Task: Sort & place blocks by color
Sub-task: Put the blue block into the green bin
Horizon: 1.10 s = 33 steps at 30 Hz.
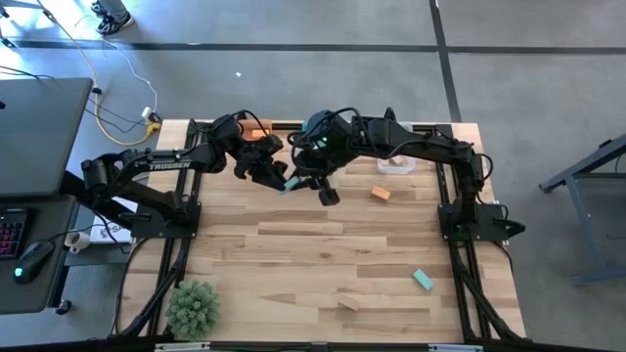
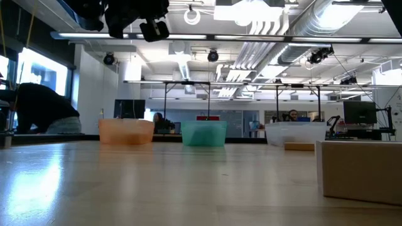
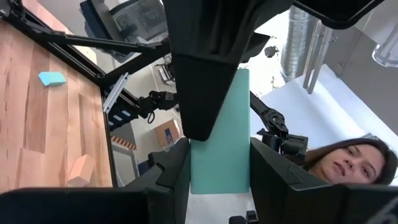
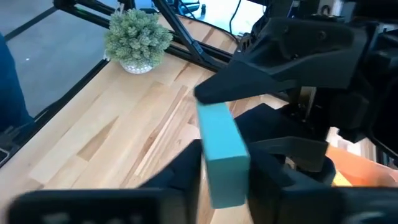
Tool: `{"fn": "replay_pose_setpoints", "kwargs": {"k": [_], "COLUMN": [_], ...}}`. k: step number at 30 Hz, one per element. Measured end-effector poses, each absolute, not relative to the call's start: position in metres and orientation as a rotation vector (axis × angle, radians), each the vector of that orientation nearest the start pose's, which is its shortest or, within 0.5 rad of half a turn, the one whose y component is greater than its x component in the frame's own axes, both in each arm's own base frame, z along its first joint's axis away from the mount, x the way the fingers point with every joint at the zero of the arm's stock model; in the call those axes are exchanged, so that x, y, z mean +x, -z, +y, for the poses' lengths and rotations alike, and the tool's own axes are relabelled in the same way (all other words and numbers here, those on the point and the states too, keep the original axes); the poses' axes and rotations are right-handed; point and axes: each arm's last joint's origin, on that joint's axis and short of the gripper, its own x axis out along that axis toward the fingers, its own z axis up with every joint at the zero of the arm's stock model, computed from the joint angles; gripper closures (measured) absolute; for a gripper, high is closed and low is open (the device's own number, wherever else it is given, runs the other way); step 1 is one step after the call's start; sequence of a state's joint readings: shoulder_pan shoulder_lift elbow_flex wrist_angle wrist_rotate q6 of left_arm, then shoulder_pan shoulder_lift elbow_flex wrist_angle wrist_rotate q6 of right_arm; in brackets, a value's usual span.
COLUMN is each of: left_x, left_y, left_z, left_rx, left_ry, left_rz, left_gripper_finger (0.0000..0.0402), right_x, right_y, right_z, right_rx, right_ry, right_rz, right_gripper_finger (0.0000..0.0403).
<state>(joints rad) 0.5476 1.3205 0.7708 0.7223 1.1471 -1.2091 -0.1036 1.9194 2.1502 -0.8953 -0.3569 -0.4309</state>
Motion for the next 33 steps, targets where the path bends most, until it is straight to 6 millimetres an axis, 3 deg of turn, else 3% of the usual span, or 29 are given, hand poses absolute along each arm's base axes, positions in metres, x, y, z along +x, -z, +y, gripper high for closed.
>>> {"fn": "replay_pose_setpoints", "kwargs": {"k": [3,23,33], "left_x": [0.247,0.249,0.24], "left_y": [-0.296,-0.285,-0.278], "left_z": [0.12,0.127,0.149], "left_rx": [-1.041,-0.917,-0.865], "left_ry": [0.582,0.39,0.182], "left_rz": [0.257,0.172,0.12], "left_gripper_finger": [0.0297,0.0204,0.0189], "right_x": [0.408,0.397,0.386], "right_y": [-0.407,-0.397,-0.384], "right_z": [-0.032,-0.044,-0.052], "right_rx": [-0.271,-0.146,-0.084], "right_ry": [-0.39,-0.287,-0.11], "right_rz": [0.585,0.764,0.966], "right_gripper_finger": [0.0371,0.037,0.037]}}
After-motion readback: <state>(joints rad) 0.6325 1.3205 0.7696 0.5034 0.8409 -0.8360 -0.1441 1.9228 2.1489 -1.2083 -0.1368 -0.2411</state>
